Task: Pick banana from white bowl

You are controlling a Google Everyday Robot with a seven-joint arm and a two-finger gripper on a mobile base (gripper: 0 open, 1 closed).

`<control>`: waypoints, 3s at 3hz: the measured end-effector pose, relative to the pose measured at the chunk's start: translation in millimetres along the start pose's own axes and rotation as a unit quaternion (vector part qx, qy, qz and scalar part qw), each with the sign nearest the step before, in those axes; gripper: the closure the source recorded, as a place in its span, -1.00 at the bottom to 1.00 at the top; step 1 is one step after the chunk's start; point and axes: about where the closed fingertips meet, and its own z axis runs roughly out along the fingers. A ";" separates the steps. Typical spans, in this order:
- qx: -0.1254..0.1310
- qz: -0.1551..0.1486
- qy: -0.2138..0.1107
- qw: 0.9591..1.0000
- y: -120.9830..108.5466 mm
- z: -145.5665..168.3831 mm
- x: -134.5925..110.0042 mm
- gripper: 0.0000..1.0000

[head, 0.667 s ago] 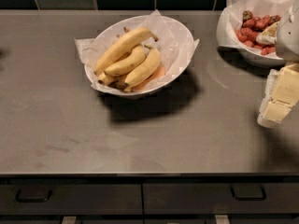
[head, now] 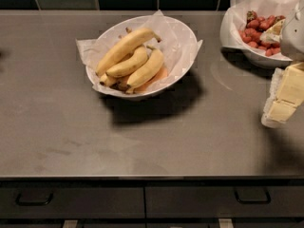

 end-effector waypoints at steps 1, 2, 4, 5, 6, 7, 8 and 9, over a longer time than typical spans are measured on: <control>-0.027 -0.009 -0.033 0.999 -16.5 5.6 -13.6 -1.00; -0.051 -0.046 -0.089 0.994 -48.6 9.0 -51.3 -1.00; -0.085 -0.109 -0.212 0.967 -101.6 14.1 -145.6 -1.00; -0.093 -0.128 -0.245 0.957 -111.8 16.3 -183.3 -1.00; -0.076 -0.124 -0.256 0.956 -120.6 15.3 -191.7 -1.00; -0.080 -0.118 -0.273 0.952 -129.7 28.3 -202.8 -1.00; -0.102 -0.130 -0.284 0.944 -136.8 49.3 -227.5 -1.00; -0.128 -0.138 -0.299 0.936 -139.6 71.3 -252.7 -1.00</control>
Offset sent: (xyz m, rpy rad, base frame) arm 0.1031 0.0691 0.0425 0.2768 0.0459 0.2997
